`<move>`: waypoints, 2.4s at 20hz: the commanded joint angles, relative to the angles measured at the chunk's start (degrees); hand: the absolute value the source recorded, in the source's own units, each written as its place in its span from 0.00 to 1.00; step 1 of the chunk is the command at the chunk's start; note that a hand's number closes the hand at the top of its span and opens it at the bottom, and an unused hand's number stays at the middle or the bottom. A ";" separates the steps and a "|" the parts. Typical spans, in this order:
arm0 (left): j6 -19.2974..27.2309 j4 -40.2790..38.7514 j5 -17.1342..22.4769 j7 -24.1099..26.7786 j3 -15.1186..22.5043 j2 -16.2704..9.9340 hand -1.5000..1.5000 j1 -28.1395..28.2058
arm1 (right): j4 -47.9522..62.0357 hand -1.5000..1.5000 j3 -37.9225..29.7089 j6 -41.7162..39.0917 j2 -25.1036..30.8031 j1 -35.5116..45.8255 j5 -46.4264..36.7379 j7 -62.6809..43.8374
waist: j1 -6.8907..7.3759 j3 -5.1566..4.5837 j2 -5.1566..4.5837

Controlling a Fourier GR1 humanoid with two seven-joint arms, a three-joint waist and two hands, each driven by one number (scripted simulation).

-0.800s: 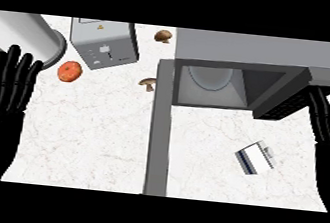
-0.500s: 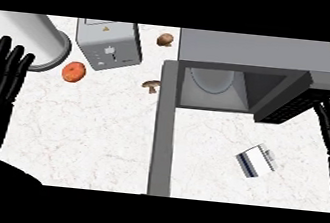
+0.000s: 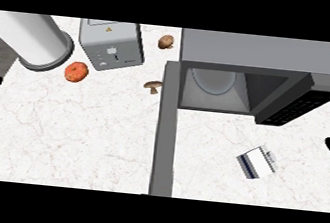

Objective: Pick up the milk, place it into the microwave and close the microwave

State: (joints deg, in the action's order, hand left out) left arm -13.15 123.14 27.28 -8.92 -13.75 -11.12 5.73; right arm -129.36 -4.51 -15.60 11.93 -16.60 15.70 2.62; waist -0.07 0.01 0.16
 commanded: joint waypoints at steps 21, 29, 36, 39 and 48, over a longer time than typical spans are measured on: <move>-10.55 10.79 21.81 -6.00 -18.11 -2.24 0.00 14.79 | 35.46 0.00 -6.84 2.65 -4.70 5.94 -17.98 17.85 | 0.70 0.02 -0.13; -18.85 10.78 30.14 -5.25 -24.49 0.31 0.00 23.24 | 58.80 0.00 -7.80 4.88 -3.98 9.41 -24.63 34.18 | 1.38 0.05 -0.08; -22.98 8.00 32.07 -6.19 -28.01 0.80 0.00 23.23 | 72.60 0.00 -9.02 6.42 0.04 13.80 -28.29 44.38 | 0.82 0.02 -0.09; -18.55 7.93 28.65 -7.39 -26.34 -0.21 0.00 17.58 | 88.00 0.00 -10.45 8.59 1.80 22.29 -30.26 50.66 | 0.81 0.08 -0.28; -22.07 11.60 33.20 -10.03 -27.95 2.20 0.00 22.47 | 110.26 0.00 -12.61 10.27 2.57 30.52 -31.21 64.60 | 1.52 0.18 -0.40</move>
State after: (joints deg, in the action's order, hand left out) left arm -34.79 131.97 59.05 -17.53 -41.47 -9.92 26.25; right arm -27.38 -16.18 -6.08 14.46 12.20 -15.06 58.47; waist 1.13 0.12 -0.15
